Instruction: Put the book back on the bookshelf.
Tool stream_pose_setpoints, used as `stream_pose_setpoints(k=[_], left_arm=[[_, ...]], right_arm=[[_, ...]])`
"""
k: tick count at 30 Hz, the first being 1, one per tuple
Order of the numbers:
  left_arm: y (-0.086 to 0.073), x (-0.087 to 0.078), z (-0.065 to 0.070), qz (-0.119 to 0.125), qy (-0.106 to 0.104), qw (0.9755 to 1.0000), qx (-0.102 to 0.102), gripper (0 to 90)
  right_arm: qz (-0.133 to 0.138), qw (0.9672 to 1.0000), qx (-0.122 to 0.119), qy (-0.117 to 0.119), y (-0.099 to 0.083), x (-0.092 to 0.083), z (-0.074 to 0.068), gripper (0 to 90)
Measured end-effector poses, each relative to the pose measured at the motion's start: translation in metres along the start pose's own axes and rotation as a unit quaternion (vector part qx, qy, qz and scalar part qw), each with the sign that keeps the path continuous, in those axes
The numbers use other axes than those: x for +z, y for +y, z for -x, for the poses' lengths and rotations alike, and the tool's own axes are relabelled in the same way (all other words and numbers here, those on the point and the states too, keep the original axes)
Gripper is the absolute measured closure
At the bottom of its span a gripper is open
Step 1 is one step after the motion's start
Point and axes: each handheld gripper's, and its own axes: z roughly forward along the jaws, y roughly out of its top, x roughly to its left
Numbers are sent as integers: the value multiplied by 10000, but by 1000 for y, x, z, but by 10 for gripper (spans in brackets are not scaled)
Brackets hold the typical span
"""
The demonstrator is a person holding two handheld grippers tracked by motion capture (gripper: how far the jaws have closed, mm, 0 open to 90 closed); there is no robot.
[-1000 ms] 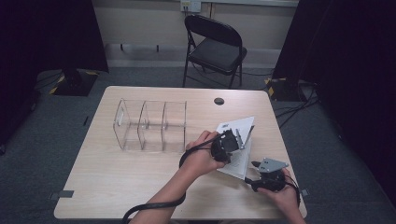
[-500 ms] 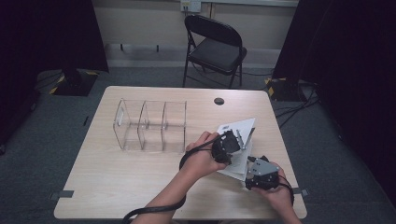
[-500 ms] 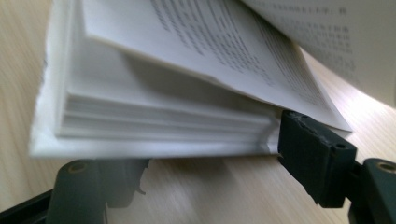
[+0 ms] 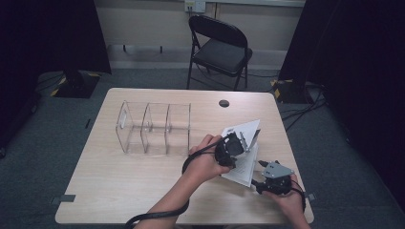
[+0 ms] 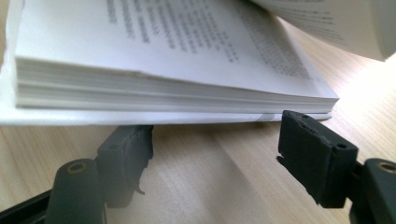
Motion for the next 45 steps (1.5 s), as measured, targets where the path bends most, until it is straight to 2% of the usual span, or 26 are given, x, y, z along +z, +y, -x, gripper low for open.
stream_pose_setpoints(k=[4,7,10,13,17,19,20,21,23,24,25,26,28,29,30,31,32,33,34,36,37,38,39,41,43,45], left_arm=[[1,0,0,-39,10,10000,23,548],[1,0,0,-29,-2,10000,-6,548],[2,0,0,-36,-2,10000,-6,548],[3,0,0,-63,-35,10000,10,547],[4,1,1,-82,3,10000,39,546],[5,1,1,-143,-28,9999,41,546],[5,1,1,-143,-28,9999,41,546],[6,1,1,-141,-1,9999,39,546],[7,0,0,-131,-58,9999,-2,545],[8,-1,0,-146,-12,9999,71,547],[8,-1,0,-146,-12,9999,71,546],[8,-1,0,-156,5,9998,99,544],[7,-1,-1,-77,-11,9999,128,527],[4,0,0,72,-124,9998,140,510],[3,1,2,198,-160,9996,159,495],[3,1,2,198,-160,9996,159,477],[1,2,4,338,-194,9989,256,477],[-2,4,6,425,-334,9983,232,414],[-4,4,8,551,-325,9976,247,392],[-6,1,7,648,-331,9971,201,406],[-8,-5,5,784,-433,9960,67,407],[-8,-5,5,784,-433,9960,67,411],[-14,-11,0,879,-350,9955,-5,417],[-17,-13,-3,863,-352,9956,-89,412],[-25,-17,-7,996,-362,9941,-216,408],[-36,-20,-10,974,-265,9944,-299,397]], right_arm=[[-126,9998,-180,-1,3,5,-5,258],[-102,9997,-200,6,5,6,-6,258],[-109,9995,-278,-40,7,7,-7,258],[-105,9987,-488,-136,10,7,-8,252],[-150,9981,-572,-185,12,6,-8,251],[-116,9961,-832,-254,15,6,-10,256],[-116,9961,-832,-254,15,6,-10,256],[-88,9943,-1029,-275,17,6,-12,260],[42,9921,-1232,-244,20,6,-16,269],[7,9887,-1473,-294,23,6,-18,287],[7,9887,-1473,-294,23,6,-18,287],[67,9849,-1718,-226,29,4,-22,396],[88,9846,-1730,-217,30,3,-24,434],[116,9813,-1898,-294,33,-1,-25,486],[74,9810,-1920,-283,35,-3,-24,505],[74,9810,-1920,-283,35,-3,-24,505],[95,9818,-1874,-293,37,-5,-23,517],[78,9835,-1790,-253,43,-10,-20,547],[58,9845,-1739,-233,45,-13,-19,553],[36,9852,-1705,-192,47,-14,-17,555],[26,9847,-1735,-123,49,-15,-12,560],[19,9858,-1675,-101,49,-16,-10,564],[-7,9861,-1662,-67,50,-17,-8,566],[-21,9868,-1619,-20,53,-18,-5,567],[-34,9873,-1587,2,54,-19,-4,568],[-85,9882,-1528,58,57,-20,0,569]])
